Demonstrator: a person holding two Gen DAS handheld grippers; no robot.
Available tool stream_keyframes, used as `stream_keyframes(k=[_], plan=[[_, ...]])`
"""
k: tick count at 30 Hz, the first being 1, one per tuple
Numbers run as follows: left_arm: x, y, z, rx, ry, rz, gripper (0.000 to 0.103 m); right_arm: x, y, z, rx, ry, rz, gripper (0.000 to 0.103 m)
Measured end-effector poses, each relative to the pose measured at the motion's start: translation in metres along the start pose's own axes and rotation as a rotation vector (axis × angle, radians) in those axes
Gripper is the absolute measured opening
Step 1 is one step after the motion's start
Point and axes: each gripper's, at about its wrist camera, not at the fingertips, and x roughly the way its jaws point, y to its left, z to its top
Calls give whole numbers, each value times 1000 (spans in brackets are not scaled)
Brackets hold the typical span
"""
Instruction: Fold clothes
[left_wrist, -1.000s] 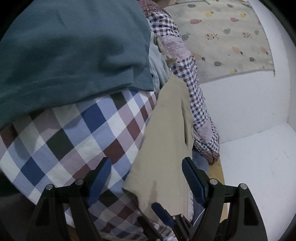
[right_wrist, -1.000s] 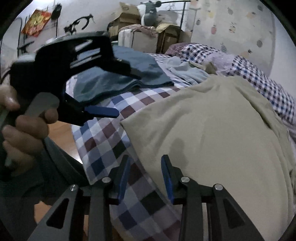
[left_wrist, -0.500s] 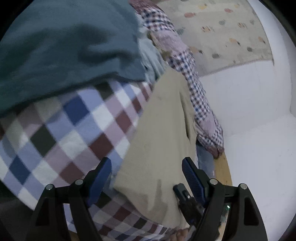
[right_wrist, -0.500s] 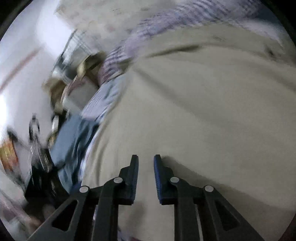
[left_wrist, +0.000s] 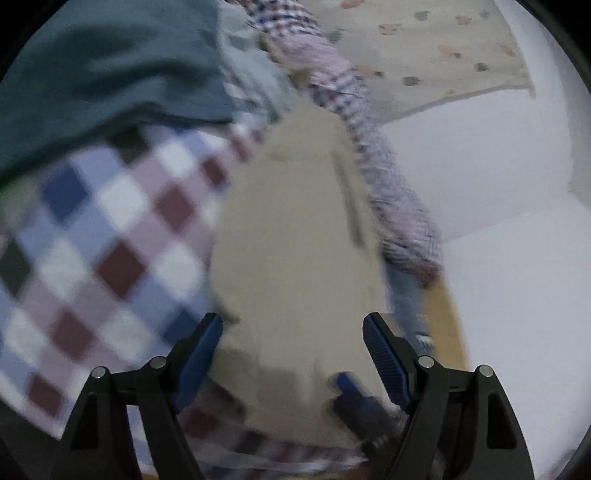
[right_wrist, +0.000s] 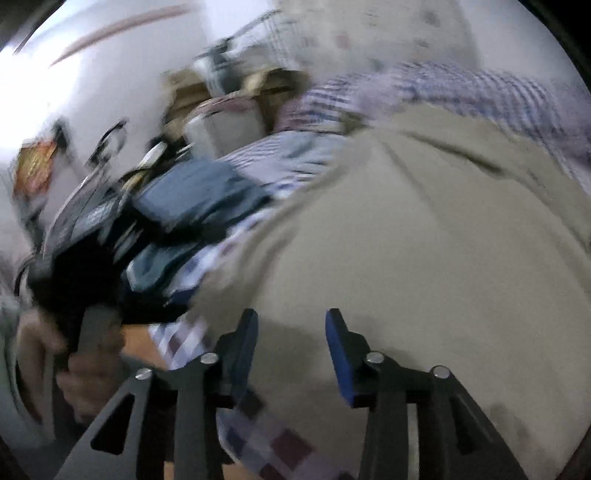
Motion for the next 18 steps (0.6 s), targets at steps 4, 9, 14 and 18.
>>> stream_keyframes(k=[4, 9, 14, 18], plan=[[10, -13, -1, 12, 48, -134, 81, 12, 34, -4, -128, 15, 6, 44], [16, -19, 0, 13, 68, -169, 81, 23, 6, 1, 19, 23, -14, 44], [10, -12, 4, -6, 25, -120, 81, 35, -21, 7, 166, 31, -34, 44], [11, -4, 7, -39, 19, -85, 81, 24, -55, 6, 329, -5, -16, 46]])
